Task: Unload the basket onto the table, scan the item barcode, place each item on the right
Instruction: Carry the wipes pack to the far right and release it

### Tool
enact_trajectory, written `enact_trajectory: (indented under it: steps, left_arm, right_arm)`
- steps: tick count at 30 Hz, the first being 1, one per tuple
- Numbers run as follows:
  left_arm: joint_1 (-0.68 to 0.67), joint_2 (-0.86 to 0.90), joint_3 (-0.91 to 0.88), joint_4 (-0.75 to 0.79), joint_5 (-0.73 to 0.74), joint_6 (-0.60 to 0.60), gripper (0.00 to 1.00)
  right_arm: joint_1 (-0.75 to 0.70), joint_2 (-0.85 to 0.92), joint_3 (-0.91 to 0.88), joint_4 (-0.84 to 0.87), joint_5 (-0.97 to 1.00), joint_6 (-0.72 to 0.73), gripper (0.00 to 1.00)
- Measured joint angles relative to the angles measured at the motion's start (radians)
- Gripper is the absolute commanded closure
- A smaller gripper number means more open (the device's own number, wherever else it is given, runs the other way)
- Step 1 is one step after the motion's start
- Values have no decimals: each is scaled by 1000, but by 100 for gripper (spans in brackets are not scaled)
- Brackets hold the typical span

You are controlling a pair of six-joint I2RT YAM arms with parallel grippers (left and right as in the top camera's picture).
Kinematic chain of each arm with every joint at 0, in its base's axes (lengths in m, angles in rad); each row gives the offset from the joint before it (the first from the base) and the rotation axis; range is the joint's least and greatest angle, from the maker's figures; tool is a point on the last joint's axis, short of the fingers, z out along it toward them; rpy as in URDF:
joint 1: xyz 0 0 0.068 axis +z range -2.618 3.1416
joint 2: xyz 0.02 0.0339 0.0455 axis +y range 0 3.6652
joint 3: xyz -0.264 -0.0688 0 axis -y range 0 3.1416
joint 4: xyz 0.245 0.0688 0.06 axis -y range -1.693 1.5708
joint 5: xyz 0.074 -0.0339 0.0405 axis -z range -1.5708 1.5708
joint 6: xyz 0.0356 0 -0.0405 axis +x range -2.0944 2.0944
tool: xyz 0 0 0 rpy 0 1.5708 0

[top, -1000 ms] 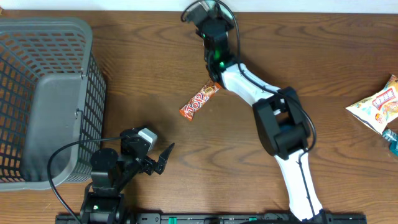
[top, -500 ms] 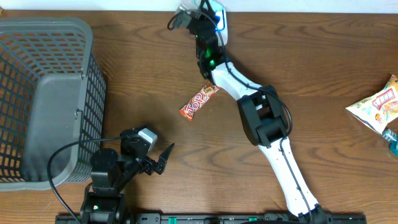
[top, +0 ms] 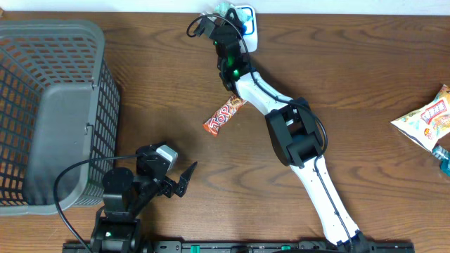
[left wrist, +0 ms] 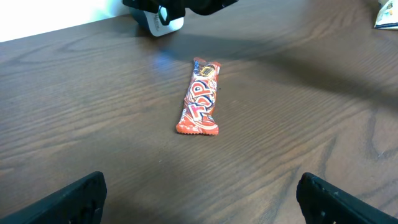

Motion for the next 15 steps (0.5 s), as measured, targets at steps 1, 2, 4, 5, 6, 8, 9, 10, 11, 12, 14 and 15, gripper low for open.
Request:
enact_trajectory:
  steps: [1,2,4,5,6,8,9,10,11,12,14,15]
  left_arm:
    - [0,0,0,0,0,0,2]
    - [0,0,0,0,0,0,2]
    - [0,0,0,0,1,0,2]
    - [0,0,0,1,0,0,2]
    - [0,0,0,0,0,0,2]
    - [0,0,0,1,0,0,2]
    - [0,0,0,1,0,0,2]
    - [0,0,0,1,0,0,2]
    - [0,0,0,0,0,0,2]
    - [0,0,0,1,0,0,2]
    - [0,0,0,0,0,0,2]
    - [0,0,0,0,-1,0,2]
  right_arm:
    - [2,-10,0,-30,4,19,99]
    - [3,-22,0,-67,7,34,99]
    - [4,-60,0,-171,13,68,99]
    - [4,-82,-2,-211,19,89,99]
    - [2,-112,-2,-282,24,116,99]
    - [-5,-191,-10,-441,50,175,99]
    - [-10,-224,-11,-488,63,200,99]
    - [-18,-269,-11,-562,71,232,99]
    - [-29,-318,-11,-632,82,268,99]
    - [-45,-370,-11,-696,89,306,99]
    - [-93,-480,-7,-843,101,404,99]
    - [-121,-524,-2,-900,110,451,99]
